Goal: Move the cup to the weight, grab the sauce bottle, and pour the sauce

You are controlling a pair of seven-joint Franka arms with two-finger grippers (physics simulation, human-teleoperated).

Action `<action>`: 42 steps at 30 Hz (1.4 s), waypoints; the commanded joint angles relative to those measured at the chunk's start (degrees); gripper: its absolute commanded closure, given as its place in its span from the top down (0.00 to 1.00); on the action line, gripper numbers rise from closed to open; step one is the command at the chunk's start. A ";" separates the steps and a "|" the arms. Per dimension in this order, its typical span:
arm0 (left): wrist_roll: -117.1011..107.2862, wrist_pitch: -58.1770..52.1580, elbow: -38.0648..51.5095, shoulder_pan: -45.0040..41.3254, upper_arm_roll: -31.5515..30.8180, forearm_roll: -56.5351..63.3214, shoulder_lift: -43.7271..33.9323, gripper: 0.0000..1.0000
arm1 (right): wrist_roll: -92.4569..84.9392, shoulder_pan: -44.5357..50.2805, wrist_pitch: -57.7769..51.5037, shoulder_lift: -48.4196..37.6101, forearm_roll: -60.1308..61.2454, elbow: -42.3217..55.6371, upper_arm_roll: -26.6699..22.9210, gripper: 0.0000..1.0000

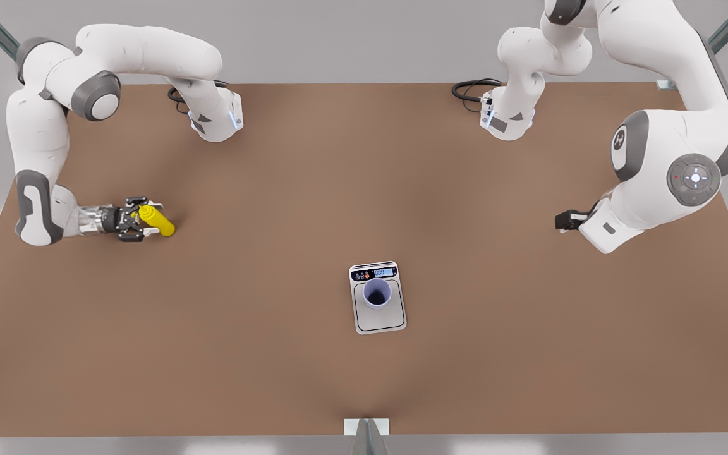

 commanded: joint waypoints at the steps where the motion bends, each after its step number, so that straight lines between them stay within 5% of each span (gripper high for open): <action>1: 0.00 0.00 0.00 0.01 0.00 0.06 0.00 1.00 | 0.00 0.00 0.33 0.00 -0.09 -0.23 0.01 0.61; 6: -0.18 0.00 0.00 0.01 0.00 0.06 0.17 1.00 | 0.00 -0.09 1.21 -0.88 -0.17 -1.20 1.51 0.21; 12: -0.18 0.09 0.00 0.01 0.00 0.06 0.26 1.00 | 0.79 -0.53 0.86 -2.73 -0.17 -0.59 1.60 0.21; 19: -0.18 0.00 0.35 0.01 0.00 0.06 0.08 1.00 | 20.03 7.90 5.86 -15.91 -0.09 -0.23 1.77 0.21; 26: -0.18 0.00 0.79 0.01 0.00 0.15 0.00 1.00 | 45.26 8.96 16.85 -25.14 1.14 0.29 15.48 0.21; 34: -0.26 -0.62 0.79 -0.26 0.00 0.15 -0.18 1.00 | 65.56 9.22 28.27 -25.49 0.27 7.50 30.07 0.21; 42: -0.44 -0.79 0.79 -0.43 0.00 0.15 -0.18 1.00 | 77.43 21.35 38.38 -24.62 -5.80 16.20 32.27 0.21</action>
